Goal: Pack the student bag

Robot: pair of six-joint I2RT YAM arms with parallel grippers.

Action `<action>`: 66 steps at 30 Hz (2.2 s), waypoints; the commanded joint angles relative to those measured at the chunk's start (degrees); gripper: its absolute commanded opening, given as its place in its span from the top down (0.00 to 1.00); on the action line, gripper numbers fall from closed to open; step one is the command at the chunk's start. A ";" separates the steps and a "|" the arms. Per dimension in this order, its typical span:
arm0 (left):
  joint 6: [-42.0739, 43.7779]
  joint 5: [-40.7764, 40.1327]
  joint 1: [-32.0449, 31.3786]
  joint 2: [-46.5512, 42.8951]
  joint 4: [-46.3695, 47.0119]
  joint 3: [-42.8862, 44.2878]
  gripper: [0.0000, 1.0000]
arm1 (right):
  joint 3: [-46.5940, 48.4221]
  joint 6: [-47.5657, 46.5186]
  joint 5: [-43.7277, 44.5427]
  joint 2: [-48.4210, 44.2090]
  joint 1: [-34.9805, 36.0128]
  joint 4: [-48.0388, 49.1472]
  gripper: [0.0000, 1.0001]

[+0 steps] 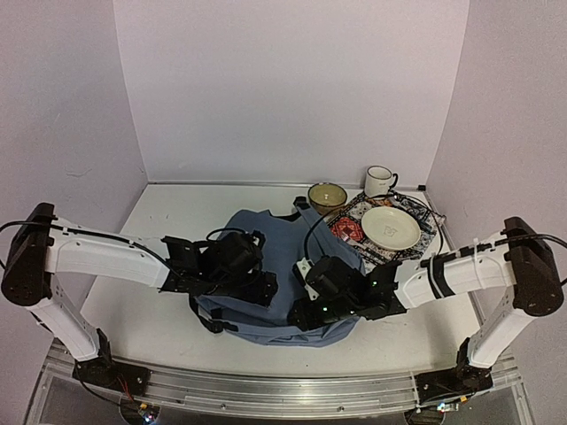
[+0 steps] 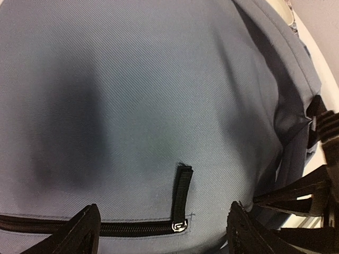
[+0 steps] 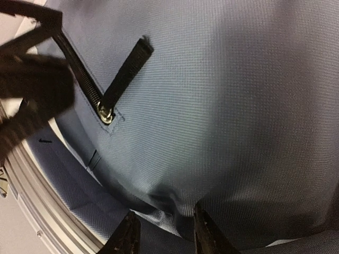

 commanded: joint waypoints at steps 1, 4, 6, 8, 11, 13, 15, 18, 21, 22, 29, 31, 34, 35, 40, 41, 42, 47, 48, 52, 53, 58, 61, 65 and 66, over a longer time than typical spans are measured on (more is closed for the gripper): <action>1.36 1.94 0.30 3.70 1.39 3.99 0.18 | -1.54 2.37 3.95 -1.30 -0.03 0.47 0.64; 1.76 2.26 0.28 6.60 0.68 5.57 0.22 | -2.37 3.48 4.23 -1.29 0.09 2.56 0.64; 1.79 1.97 0.25 8.58 -0.13 6.49 0.25 | -2.74 4.12 4.35 -1.28 0.12 3.41 0.64; 1.48 1.03 0.26 10.57 -1.12 7.21 0.30 | -2.84 4.37 4.25 -1.03 0.20 4.03 0.64; 1.29 0.00 0.26 13.19 -2.48 8.44 0.37 | -2.72 4.58 4.19 -0.58 0.35 4.32 0.64; 1.15 0.24 0.26 14.61 -2.67 8.81 0.43 | -2.68 4.79 4.47 -0.53 0.32 4.35 0.64; 0.99 1.03 0.27 15.53 -2.73 9.13 0.51 | -2.94 5.27 5.26 -0.69 0.32 4.35 0.64; 0.58 2.86 0.28 15.93 -2.67 9.50 0.64 | -4.01 6.76 6.98 -1.29 0.32 4.35 0.62; 0.36 4.65 0.26 15.23 -2.37 9.73 0.78 | -5.42 8.69 9.10 -2.12 0.33 4.35 0.61; 0.21 5.40 0.28 14.82 -2.10 9.65 0.83 | -5.84 9.24 9.68 -2.42 0.32 4.35 0.61; -2.88 5.93 0.26 9.27 -0.17 6.81 1.00 | -7.12 10.93 11.52 -2.94 0.32 4.35 0.59; -4.02 5.85 0.26 7.70 0.37 6.04 1.00 | -7.06 11.22 11.65 -2.56 0.33 4.35 0.59; -6.67 3.25 0.32 5.34 0.88 4.05 1.00 | -7.18 12.08 12.19 -2.37 0.32 4.30 0.59; -7.42 2.05 0.56 4.35 0.87 3.18 1.00 | -7.43 12.43 12.57 -2.41 0.32 4.28 0.59; -10.73 -1.48 2.95 -0.37 0.82 -2.43 1.00 | -9.07 14.86 14.17 -2.71 0.23 3.94 0.56; -11.05 -2.39 3.20 -1.21 0.70 -3.43 1.00 | -9.31 15.09 14.34 -2.70 0.10 3.88 0.55; -11.32 -3.23 3.50 -2.23 0.51 -4.65 1.00 | -9.51 15.42 14.40 -2.68 -0.03 3.80 0.55; -12.86 -7.81 5.00 -6.59 -2.72 -9.05 1.00 | -10.53 16.66 14.80 -3.04 -0.93 3.34 0.54; -13.15 -8.92 5.31 -7.45 -3.79 -9.67 1.00 | -10.79 16.77 14.90 -3.31 -1.20 3.24 0.54; -14.43 -13.63 6.70 -11.27 -8.19 -12.05 1.00 | -11.93 16.93 15.40 -4.86 -2.37 2.93 0.53; -14.85 -14.64 7.06 -12.30 -9.67 -12.64 1.00 | -12.17 16.94 15.48 -5.21 -2.59 2.83 0.53; -16.66 -16.65 9.55 -15.74 -11.89 -16.56 1.00 | -12.60 16.39 15.69 -6.22 -3.47 2.52 0.52; -18.22 -15.97 9.76 -15.05 -11.57 -17.64 1.00 | -11.70 14.88 15.21 -5.96 -3.50 2.47 0.51; -17.66 -12.84 9.75 -14.12 -10.11 -16.51 1.00 | -10.54 12.35 14.54 -6.12 -3.48 2.41 0.50; -17.36 -12.58 9.74 -14.47 -9.95 -16.04 0.99 | -10.12 11.36 14.33 -6.26 -3.50 2.39 0.49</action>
